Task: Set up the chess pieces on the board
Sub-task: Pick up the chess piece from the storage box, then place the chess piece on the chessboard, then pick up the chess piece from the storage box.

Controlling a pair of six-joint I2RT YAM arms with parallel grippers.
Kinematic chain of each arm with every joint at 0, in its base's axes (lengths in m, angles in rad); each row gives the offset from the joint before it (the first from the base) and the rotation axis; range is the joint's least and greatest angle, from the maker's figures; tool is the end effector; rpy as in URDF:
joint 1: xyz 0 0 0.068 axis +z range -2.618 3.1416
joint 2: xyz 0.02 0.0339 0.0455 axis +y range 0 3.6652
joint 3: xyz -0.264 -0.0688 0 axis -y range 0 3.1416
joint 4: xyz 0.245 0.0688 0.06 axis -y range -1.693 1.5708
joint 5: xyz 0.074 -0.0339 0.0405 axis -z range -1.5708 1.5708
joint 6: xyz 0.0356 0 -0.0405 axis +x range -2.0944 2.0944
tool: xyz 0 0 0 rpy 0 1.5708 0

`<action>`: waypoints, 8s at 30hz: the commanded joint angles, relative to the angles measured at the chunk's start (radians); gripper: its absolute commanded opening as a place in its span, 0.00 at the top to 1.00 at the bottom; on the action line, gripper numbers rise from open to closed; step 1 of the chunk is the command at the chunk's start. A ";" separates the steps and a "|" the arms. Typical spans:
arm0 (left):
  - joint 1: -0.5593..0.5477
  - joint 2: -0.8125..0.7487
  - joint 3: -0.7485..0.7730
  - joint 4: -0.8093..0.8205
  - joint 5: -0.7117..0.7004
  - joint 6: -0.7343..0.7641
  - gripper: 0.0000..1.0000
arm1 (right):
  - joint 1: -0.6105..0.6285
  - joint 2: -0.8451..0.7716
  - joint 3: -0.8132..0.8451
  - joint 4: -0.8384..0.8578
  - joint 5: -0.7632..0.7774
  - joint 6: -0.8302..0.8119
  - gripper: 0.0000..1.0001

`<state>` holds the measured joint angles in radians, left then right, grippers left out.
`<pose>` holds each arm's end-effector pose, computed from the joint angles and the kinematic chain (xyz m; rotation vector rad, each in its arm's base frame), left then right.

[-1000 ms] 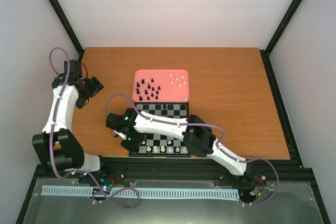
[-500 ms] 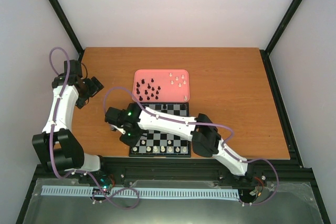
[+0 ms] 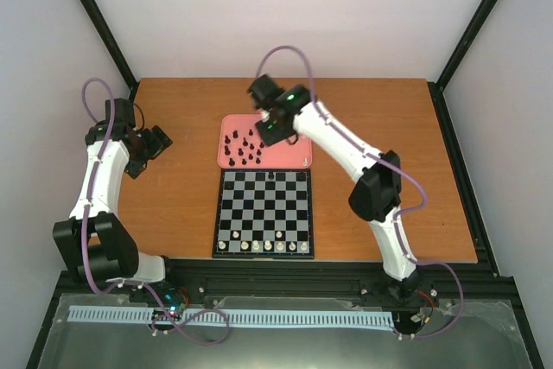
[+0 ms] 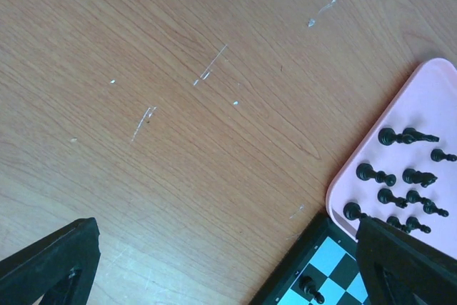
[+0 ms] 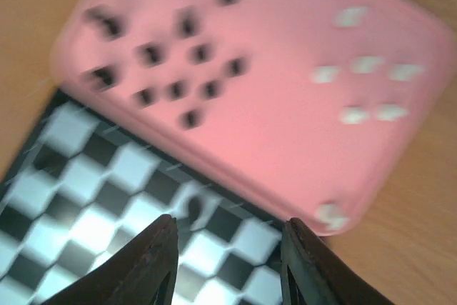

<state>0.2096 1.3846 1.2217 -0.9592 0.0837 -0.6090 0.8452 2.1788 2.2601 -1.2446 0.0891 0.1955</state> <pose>0.2648 0.0533 0.2938 -1.0542 2.4953 -0.2338 0.3033 0.3372 0.3094 -0.8503 2.6039 0.1754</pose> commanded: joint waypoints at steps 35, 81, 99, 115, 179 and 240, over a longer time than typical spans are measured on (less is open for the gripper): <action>-0.007 0.123 0.022 0.045 0.048 0.032 0.00 | -0.291 0.127 -0.300 0.118 -0.016 -0.008 0.75; -0.019 0.114 0.019 0.043 0.026 0.035 0.00 | -0.028 -0.036 -0.054 -0.091 -0.051 0.053 0.97; -0.022 0.067 -0.021 0.053 -0.001 0.035 0.00 | 0.417 -0.090 -0.273 -0.030 -0.208 0.097 0.96; -0.027 0.032 -0.032 0.057 0.001 0.032 0.00 | 0.460 0.047 -0.206 -0.017 -0.211 0.061 0.95; -0.027 0.030 -0.039 0.067 -0.008 0.036 0.00 | 0.420 0.106 -0.317 0.071 -0.234 0.038 0.85; -0.101 0.071 0.062 0.034 0.025 0.156 0.00 | -0.295 0.140 0.028 0.194 0.055 -0.040 0.58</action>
<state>0.1322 1.4334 1.2427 -0.9291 0.1005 -0.4946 0.5716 2.2494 2.2215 -1.0725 0.1020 0.1978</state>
